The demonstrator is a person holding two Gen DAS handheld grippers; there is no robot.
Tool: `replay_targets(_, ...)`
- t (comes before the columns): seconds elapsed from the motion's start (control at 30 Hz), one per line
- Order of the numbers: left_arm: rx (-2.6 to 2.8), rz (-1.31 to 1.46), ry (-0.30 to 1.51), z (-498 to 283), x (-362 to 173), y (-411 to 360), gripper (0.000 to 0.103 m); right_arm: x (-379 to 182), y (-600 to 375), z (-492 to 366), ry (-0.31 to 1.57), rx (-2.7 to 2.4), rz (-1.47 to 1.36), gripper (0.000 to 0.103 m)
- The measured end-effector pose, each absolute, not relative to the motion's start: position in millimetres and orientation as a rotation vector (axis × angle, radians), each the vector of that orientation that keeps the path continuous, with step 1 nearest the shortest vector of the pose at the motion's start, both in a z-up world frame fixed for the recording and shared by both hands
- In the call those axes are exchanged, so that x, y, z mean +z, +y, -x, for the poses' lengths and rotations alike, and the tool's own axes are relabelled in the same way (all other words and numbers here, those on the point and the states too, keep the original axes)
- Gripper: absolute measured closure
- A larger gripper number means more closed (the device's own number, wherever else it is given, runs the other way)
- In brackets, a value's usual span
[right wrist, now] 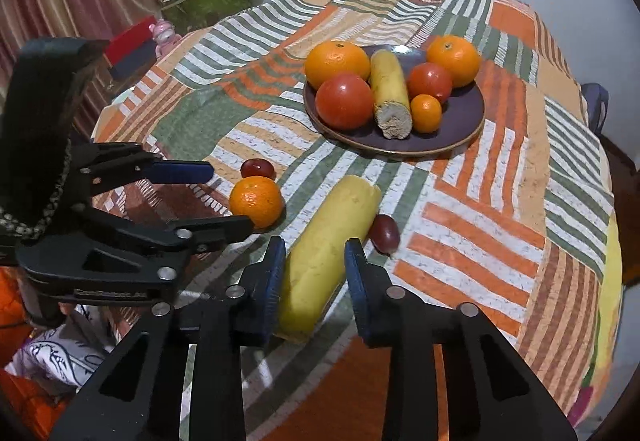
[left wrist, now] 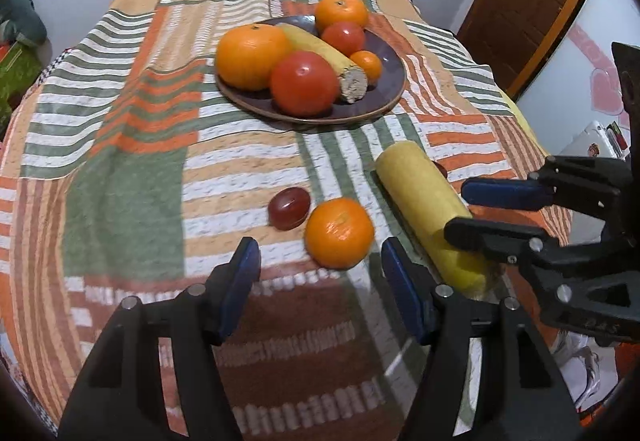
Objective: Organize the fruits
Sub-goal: 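Grasp the corn cob with the right gripper while the left grasps the tangerine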
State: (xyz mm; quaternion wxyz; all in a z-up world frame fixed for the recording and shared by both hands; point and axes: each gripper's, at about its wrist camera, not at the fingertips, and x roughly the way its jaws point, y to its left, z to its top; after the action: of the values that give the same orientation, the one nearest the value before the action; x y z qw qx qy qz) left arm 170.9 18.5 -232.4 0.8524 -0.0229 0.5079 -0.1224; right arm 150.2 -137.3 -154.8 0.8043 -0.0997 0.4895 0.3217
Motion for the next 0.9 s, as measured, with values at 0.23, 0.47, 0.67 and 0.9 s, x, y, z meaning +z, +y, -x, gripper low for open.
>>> replay_targets(0.23,-0.254,0.035,1.073,-181.2,-236.9,9.9,0.051,-158.2,-137.1,-150.5,1.057,0.674,0.179,0.072)
replay_targets(0.47,-0.272,0.046,1.057,-177.1,-231.5,16.2,0.065,-164.6,-136.7,-156.8,1.089,0.665,0.131,0.061)
replay_targets(0.67,-0.244,0.059,1.046,-167.6,-227.9,29.8,0.065,-177.8,-115.5,-161.8,1.121,0.674,0.157,0.053)
replay_targets(0.9,-0.209,0.091,1.026,-156.5,-221.4,52.2,0.065,-187.7,-109.5,-173.5,1.144,0.653,0.13,0.052)
